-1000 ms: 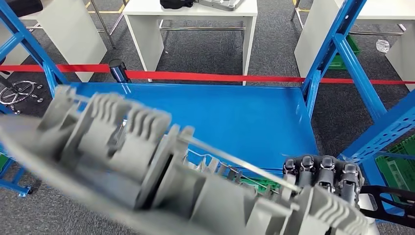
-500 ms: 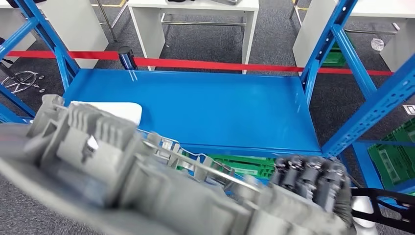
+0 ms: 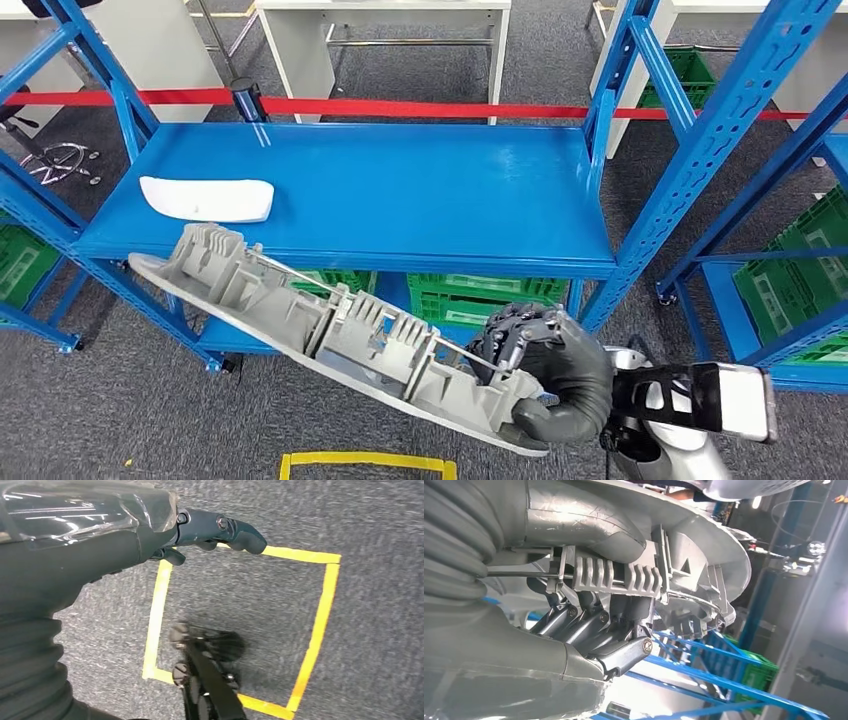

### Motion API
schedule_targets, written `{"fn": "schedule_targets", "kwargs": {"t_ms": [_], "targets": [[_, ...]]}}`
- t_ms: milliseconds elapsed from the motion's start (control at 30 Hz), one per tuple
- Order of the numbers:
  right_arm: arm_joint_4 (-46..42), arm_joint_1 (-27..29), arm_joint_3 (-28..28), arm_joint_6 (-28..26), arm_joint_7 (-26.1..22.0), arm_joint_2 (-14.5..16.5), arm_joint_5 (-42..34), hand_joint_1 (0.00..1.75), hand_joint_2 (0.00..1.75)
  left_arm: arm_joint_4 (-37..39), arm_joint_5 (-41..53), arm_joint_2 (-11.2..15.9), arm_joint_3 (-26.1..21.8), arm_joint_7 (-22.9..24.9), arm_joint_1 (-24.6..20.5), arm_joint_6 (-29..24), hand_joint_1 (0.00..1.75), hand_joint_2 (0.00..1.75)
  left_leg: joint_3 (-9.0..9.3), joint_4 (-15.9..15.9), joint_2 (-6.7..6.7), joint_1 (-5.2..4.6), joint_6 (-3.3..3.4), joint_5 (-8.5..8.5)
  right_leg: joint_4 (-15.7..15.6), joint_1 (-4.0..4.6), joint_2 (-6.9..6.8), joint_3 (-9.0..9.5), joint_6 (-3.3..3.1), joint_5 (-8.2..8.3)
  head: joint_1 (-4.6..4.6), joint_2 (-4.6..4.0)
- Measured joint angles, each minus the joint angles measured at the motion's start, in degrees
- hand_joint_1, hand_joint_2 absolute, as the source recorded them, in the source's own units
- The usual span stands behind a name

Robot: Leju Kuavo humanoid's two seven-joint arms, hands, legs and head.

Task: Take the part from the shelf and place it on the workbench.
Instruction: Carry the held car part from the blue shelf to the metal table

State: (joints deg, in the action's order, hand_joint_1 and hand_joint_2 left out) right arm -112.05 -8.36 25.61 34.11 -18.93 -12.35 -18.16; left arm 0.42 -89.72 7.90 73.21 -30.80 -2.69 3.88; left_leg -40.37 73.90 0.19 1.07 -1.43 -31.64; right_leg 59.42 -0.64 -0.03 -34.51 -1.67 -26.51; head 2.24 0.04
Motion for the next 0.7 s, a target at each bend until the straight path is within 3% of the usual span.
{"fn": "schedule_targets", "kwargs": {"t_ms": [67, 133, 200, 267, 300, 333, 400, 433, 467, 500, 533, 567, 600, 667, 700], "targets": [[0.5, -0.6, 0.4, -0.2, 0.0, 0.0, 0.1, 1.75, 1.75, 0.0, 0.0, 0.2, 0.0, -0.2, -0.2, 0.0, 0.00, 1.75, 5.58, -6.4, -0.17, -0.40, 1.26, 1.74, 0.0, 0.35, 0.06, -1.25, 0.05, 1.13, -0.01, 0.00], [0.8, -1.3, 0.7, -0.2, 0.0, 0.0, -0.2, 1.75, 1.75, 0.0, 0.0, 0.6, 0.0, -0.4, -0.4, 0.1, 0.00, 1.75, 10.98, -14.0, -0.20, -0.95, 2.40, 1.56, -0.2, 0.45, -0.01, -1.85, 0.41, 2.18, -0.10, 0.00], [1.0, -1.9, 1.0, -0.2, -0.1, 0.0, -0.4, 1.75, 1.75, 0.1, 0.0, 1.0, 0.0, -0.6, -0.5, 0.2, 0.00, 1.75, 12.40, -16.7, -0.14, -1.52, 2.79, 1.46, -0.6, 0.03, -0.18, -1.99, 1.12, 3.21, -0.10, 0.00], [1.2, -2.1, 1.2, -0.2, -0.1, 0.0, -0.5, 1.75, 1.75, 0.1, 0.0, 1.4, 0.0, -0.7, -0.5, 0.2, 0.00, 1.75, 11.98, -18.1, -0.02, -1.78, 3.36, 3.38, -0.9, -0.18, -0.20, -2.39, 1.60, 3.73, -0.05, 0.00], [1.2, -2.3, 1.3, -0.2, -0.2, 0.0, -0.6, 1.75, 1.75, 0.2, 0.0, 1.5, 0.0, -0.7, -0.6, 0.3, 0.00, 1.75, 11.61, -18.9, 0.11, -1.74, 3.75, 4.52, -0.3, -0.11, -0.14, -2.92, 1.48, 2.80, -0.11, 0.00], [1.4, -2.4, 1.4, -0.2, -0.2, 0.0, -0.6, 1.75, 1.75, 0.2, 0.0, 1.5, 0.0, -0.7, -0.7, 0.3, 0.00, 1.75, 11.05, -19.7, 0.24, -1.61, 3.96, 5.68, 1.4, -0.03, -0.08, -3.62, 1.15, 0.92, -0.17, 0.00], [1.6, -2.5, 1.5, -0.2, -0.2, -0.1, -0.6, 1.75, 1.75, 0.1, 0.0, 1.3, 0.0, -0.7, -0.7, 0.3, 0.00, 1.75, 9.36, -19.9, 0.37, -1.55, 4.08, 7.42, 7.4, -0.15, -0.02, -5.24, 0.61, -4.18, -0.26, 0.00], [1.8, -2.5, 1.5, -0.2, -0.2, -0.2, -0.6, 1.75, 1.75, 0.1, 0.0, 1.2, 0.0, -0.7, -0.7, 0.3, 0.00, 1.75, 8.37, -19.8, 0.42, -1.54, 3.95, 8.17, 10.8, -0.23, -0.03, -5.72, 0.79, -5.75, -0.27, 0.00], [1.9, -2.5, 1.6, -0.2, -0.2, -0.3, -0.6, 1.75, 1.75, 0.1, 0.0, 1.1, 0.0, -0.7, -0.7, 0.4, 0.00, 1.75, 7.33, -19.7, 0.46, -1.51, 3.85, 8.90, 13.3, -0.33, -0.03, -5.71, 1.34, -6.12, -0.27, 0.00], [2.1, -2.5, 1.7, -0.2, -0.2, -0.3, -0.6, 1.75, 1.75, 0.1, 0.0, 1.0, 0.1, -0.7, -0.7, 0.4, 0.00, 1.75, 6.20, -19.5, 0.50, -1.43, 3.67, 9.60, 14.1, -0.46, -0.04, -4.91, 2.16, -5.32, -0.27, 0.00], [2.2, -2.5, 1.7, -0.2, -0.2, -0.4, -0.6, 1.75, 1.75, 0.1, 0.0, 0.9, 0.1, -0.7, -0.7, 0.4, 0.00, 1.75, 4.99, -19.1, 0.53, -1.28, 3.42, 10.23, 13.1, -0.64, -0.05, -3.22, 3.03, -3.93, -0.27, 0.00], [2.3, -2.6, 1.7, -0.2, -0.2, -0.4, -0.6, 1.75, 1.75, 0.1, 0.0, 0.8, 0.1, -0.7, -0.7, 0.4, 0.00, 1.75, 3.77, -18.4, 0.55, -1.14, 3.09, 10.76, 10.2, -0.87, -0.07, -0.65, 3.75, -2.96, -0.27, 0.00], [2.4, -2.6, 1.7, -0.2, -0.2, -0.4, -0.7, 1.75, 1.75, 0.1, 0.0, 0.8, 0.1, -0.7, -0.7, 0.4, 0.00, 1.75, 2.54, -17.6, 0.54, -1.07, 2.72, 11.16, 6.2, -0.90, -0.08, 2.39, 4.03, -3.19, -0.31, 0.00], [2.4, -2.6, 1.7, -0.2, -0.5, -0.4, -1.1, 1.75, 1.75, 0.1, 0.0, 0.9, 0.1, -0.8, -0.7, 0.5, 0.00, 1.75, 1.01, -16.0, 0.49, -1.07, 2.05, 11.72, 0.5, -0.74, -0.03, 6.06, 3.27, -5.19, -0.12, 0.00], [2.4, -2.6, 1.7, 0.0, -0.9, -0.4, -1.7, 1.75, 1.75, 0.1, 0.0, 0.9, 0.1, -0.8, -0.6, 0.6, 0.00, 1.75, 0.66, -15.7, 0.46, -1.04, 1.78, 12.06, -0.5, -0.50, 0.00, 6.47, 2.67, -5.98, -0.02, 0.00]]}}
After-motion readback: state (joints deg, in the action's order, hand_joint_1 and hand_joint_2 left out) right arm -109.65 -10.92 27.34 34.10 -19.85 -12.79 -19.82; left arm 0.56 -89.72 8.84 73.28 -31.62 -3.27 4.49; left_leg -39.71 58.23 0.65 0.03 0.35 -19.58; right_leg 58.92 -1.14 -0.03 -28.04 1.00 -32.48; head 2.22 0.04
